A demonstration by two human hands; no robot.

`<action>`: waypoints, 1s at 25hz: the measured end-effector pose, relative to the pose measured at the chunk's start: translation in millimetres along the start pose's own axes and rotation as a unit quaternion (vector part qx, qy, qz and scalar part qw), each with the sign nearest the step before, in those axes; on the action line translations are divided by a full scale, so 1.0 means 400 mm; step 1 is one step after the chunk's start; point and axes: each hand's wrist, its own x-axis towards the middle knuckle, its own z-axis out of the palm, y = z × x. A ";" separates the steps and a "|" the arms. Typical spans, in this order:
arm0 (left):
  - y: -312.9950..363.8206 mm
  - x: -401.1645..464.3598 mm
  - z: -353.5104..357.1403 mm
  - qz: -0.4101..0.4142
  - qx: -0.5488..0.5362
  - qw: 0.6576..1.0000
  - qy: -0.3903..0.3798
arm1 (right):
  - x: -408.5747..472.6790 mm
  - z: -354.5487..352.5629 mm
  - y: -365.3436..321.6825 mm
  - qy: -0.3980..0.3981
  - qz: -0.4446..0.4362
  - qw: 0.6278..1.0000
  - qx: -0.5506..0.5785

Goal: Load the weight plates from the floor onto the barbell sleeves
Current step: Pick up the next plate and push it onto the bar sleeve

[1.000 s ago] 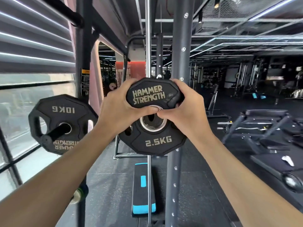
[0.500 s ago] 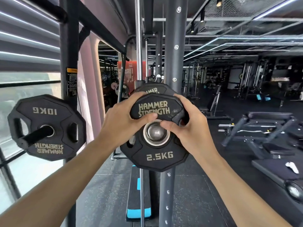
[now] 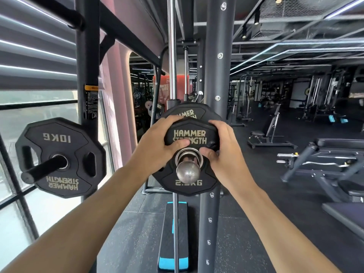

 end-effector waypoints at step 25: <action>-0.161 0.229 0.084 -0.026 0.028 0.998 0.051 | 0.282 0.064 0.102 -0.100 0.025 0.987 -0.127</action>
